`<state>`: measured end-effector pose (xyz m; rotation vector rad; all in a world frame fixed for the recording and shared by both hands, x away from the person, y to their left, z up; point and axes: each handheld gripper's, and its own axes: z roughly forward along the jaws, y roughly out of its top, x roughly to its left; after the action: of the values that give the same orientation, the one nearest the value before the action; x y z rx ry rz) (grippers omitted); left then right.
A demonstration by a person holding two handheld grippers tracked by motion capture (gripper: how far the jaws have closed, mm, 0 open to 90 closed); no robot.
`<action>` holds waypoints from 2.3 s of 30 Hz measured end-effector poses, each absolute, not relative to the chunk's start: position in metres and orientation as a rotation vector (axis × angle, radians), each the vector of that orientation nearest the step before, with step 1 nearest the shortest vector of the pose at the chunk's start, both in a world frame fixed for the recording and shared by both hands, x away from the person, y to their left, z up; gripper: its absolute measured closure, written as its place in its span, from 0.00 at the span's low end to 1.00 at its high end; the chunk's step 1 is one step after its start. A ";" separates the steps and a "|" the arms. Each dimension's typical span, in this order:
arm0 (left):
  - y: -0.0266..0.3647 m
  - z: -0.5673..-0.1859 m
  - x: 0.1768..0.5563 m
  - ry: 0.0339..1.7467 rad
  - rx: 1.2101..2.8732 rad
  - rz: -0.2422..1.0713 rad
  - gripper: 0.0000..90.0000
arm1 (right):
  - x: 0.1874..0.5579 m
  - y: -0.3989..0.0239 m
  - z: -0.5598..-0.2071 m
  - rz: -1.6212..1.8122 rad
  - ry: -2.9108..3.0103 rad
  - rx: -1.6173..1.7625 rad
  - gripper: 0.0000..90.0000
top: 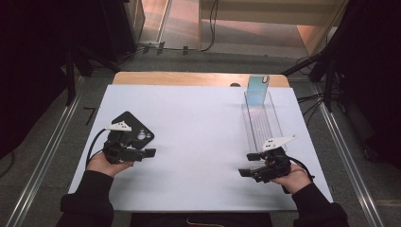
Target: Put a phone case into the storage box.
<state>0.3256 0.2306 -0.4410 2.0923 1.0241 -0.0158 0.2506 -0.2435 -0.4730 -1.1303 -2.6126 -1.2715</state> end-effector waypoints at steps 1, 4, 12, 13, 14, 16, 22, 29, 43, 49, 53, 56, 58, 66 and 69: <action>0.232 -0.440 0.328 1.028 2.092 -0.011 0.31 | 0.251 -0.243 -0.473 -1.274 -2.615 -1.127 0.25; 0.239 -0.439 0.339 1.061 2.059 -0.012 0.32 | 0.250 -0.243 -0.473 -1.268 -2.617 -1.127 0.25; 0.249 -0.434 0.365 1.155 2.044 0.047 0.33 | 0.250 -0.244 -0.472 -1.275 -2.620 -1.129 0.25; 0.248 -0.434 0.368 1.154 2.059 0.062 0.33 | 0.250 -0.243 -0.472 -1.277 -2.616 -1.133 0.25; 0.248 -0.434 0.370 1.144 2.058 0.066 0.33 | 0.250 -0.243 -0.472 -1.280 -2.617 -1.130 0.25; 0.248 -0.435 0.377 1.153 2.054 0.043 0.33 | 0.250 -0.242 -0.471 -1.281 -2.618 -1.126 0.25; 0.253 -0.439 0.399 1.180 2.045 0.045 0.33 | 0.250 -0.241 -0.472 -1.278 -2.629 -1.105 0.25; 0.263 -0.441 0.422 1.218 2.047 0.068 0.34 | 0.248 -0.239 -0.472 -1.269 -2.622 -1.109 0.25; 0.296 -0.448 0.452 1.368 2.038 0.250 0.75 | 0.246 -0.241 -0.472 -1.266 -2.621 -1.124 0.25; 0.305 -0.454 0.461 1.441 2.059 0.288 1.00 | 0.246 -0.241 -0.473 -1.261 -2.615 -1.126 0.25; 0.312 -0.460 0.466 1.482 2.032 0.299 1.00 | 0.246 -0.241 -0.473 -1.266 -2.613 -1.122 0.25; 0.319 -0.466 0.469 1.524 1.999 0.285 1.00 | 0.247 -0.241 -0.474 -1.263 -2.604 -1.110 0.25; 0.323 -0.471 0.471 1.547 2.021 0.277 1.00 | 0.247 -0.240 -0.473 -1.266 -2.595 -1.109 0.25; 0.328 -0.477 0.465 1.550 2.042 0.264 1.00 | 0.247 -0.241 -0.474 -1.267 -2.595 -1.110 0.25; 0.327 -0.477 0.460 1.536 2.061 0.259 1.00 | 0.247 -0.241 -0.474 -1.267 -2.595 -1.110 0.25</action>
<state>0.4597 0.3272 -0.4775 2.0610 1.5363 0.2592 0.2471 -0.2406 -0.4739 -1.1103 -2.5946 -1.2672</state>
